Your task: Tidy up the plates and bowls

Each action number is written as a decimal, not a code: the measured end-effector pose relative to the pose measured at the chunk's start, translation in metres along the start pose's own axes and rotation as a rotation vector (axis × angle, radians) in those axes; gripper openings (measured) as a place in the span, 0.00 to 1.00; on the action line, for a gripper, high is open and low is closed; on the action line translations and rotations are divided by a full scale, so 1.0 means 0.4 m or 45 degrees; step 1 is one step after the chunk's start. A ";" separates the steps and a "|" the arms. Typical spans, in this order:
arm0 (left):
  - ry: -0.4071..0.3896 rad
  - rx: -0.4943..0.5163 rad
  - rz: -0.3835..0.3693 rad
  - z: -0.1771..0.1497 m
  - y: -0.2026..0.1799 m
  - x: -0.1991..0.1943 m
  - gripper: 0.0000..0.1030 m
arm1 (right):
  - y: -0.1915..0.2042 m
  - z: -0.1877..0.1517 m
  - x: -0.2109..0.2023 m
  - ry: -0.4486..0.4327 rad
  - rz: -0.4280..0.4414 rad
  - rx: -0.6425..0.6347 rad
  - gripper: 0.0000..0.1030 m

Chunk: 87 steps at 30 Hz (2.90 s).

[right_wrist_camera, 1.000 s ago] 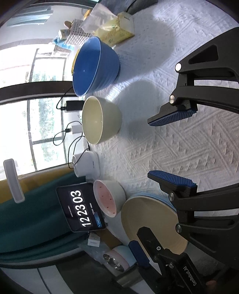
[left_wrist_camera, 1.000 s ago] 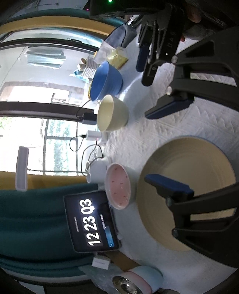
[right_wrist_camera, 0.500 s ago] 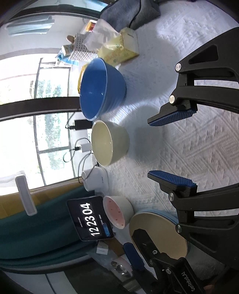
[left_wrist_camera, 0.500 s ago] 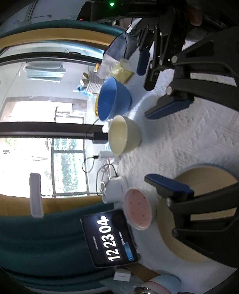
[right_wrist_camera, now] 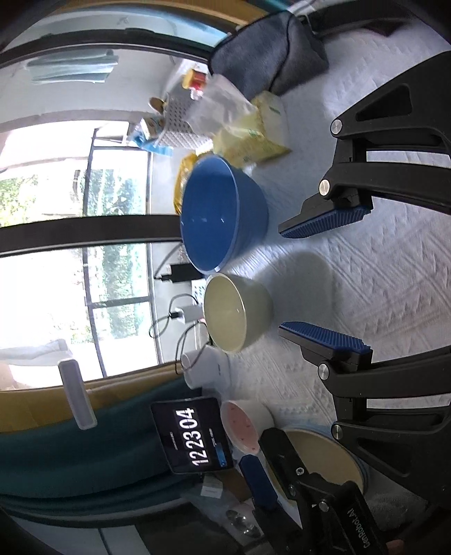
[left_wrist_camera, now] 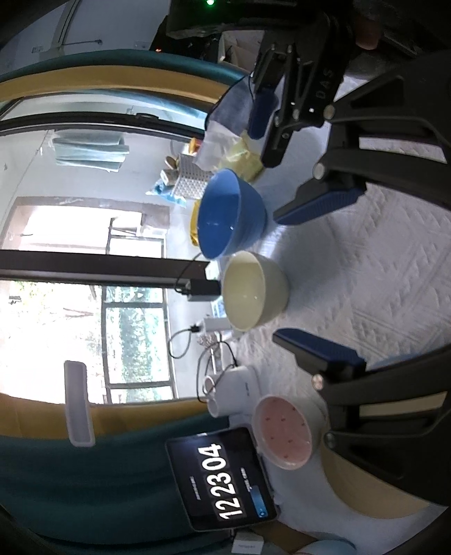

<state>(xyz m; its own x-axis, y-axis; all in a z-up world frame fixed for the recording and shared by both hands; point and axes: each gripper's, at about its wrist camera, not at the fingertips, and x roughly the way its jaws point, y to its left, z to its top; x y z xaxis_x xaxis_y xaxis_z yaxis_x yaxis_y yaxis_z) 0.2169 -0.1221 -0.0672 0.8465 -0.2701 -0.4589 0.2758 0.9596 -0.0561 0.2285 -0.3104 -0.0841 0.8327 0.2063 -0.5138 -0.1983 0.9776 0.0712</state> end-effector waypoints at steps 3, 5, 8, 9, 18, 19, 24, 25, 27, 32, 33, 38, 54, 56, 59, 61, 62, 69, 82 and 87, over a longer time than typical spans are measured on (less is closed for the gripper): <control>-0.018 -0.001 -0.006 0.014 -0.015 0.014 0.62 | -0.028 0.017 -0.010 -0.024 -0.041 -0.013 0.51; -0.024 -0.013 -0.019 0.022 -0.021 0.028 0.62 | -0.053 0.029 -0.013 -0.041 -0.059 -0.006 0.51; -0.039 -0.021 -0.024 0.033 -0.037 0.052 0.62 | -0.098 0.050 -0.014 -0.062 -0.081 0.031 0.51; -0.048 -0.018 -0.021 0.036 -0.041 0.059 0.62 | -0.117 0.056 -0.012 -0.067 -0.083 0.052 0.51; -0.079 -0.012 0.019 0.059 -0.064 0.111 0.62 | -0.228 0.094 0.050 -0.049 -0.108 0.154 0.52; -0.081 -0.011 0.023 0.062 -0.067 0.117 0.62 | -0.235 0.099 0.060 -0.047 -0.116 0.153 0.52; -0.106 -0.006 0.045 0.080 -0.087 0.160 0.62 | -0.259 0.120 0.107 -0.073 -0.107 0.146 0.51; -0.111 -0.009 0.047 0.084 -0.090 0.169 0.62 | -0.264 0.124 0.119 -0.073 -0.112 0.148 0.51; -0.128 -0.021 0.035 0.089 -0.094 0.195 0.62 | -0.275 0.128 0.149 -0.071 -0.122 0.152 0.51; -0.134 -0.031 0.061 0.092 -0.104 0.279 0.62 | -0.302 0.131 0.233 -0.048 -0.112 0.196 0.51; -0.122 -0.030 0.065 0.092 -0.106 0.295 0.62 | -0.306 0.131 0.243 -0.046 -0.112 0.204 0.51; -0.100 0.002 0.101 0.088 -0.124 0.361 0.62 | -0.319 0.122 0.267 -0.073 -0.103 0.234 0.51; -0.005 -0.038 0.125 0.080 -0.143 0.491 0.61 | -0.328 0.099 0.332 -0.044 -0.089 0.276 0.44; -0.004 -0.037 0.125 0.077 -0.148 0.495 0.61 | -0.331 0.096 0.339 -0.039 -0.092 0.286 0.42; -0.001 -0.032 0.120 0.070 -0.154 0.504 0.60 | -0.329 0.092 0.343 -0.036 -0.099 0.275 0.36; 0.015 -0.023 0.110 0.064 -0.159 0.510 0.52 | -0.323 0.091 0.341 -0.044 -0.099 0.261 0.35; 0.021 -0.016 0.100 0.063 -0.163 0.512 0.51 | -0.320 0.091 0.338 -0.050 -0.099 0.255 0.33; 0.009 -0.013 0.092 0.064 -0.163 0.502 0.45 | -0.322 0.089 0.332 -0.053 -0.099 0.266 0.29; -0.042 -0.008 0.071 0.088 -0.170 0.415 0.45 | -0.297 0.096 0.233 -0.184 -0.102 0.230 0.29; -0.044 -0.020 0.067 0.090 -0.157 0.383 0.45 | -0.271 0.096 0.212 -0.196 -0.111 0.197 0.29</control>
<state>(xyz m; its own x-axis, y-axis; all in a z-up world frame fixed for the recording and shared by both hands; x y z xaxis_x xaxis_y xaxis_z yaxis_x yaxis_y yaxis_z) 0.3456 -0.2265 -0.1021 0.8750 -0.2216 -0.4305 0.2237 0.9735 -0.0464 0.3405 -0.3971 -0.1028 0.9146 0.1137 -0.3880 -0.0507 0.9843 0.1689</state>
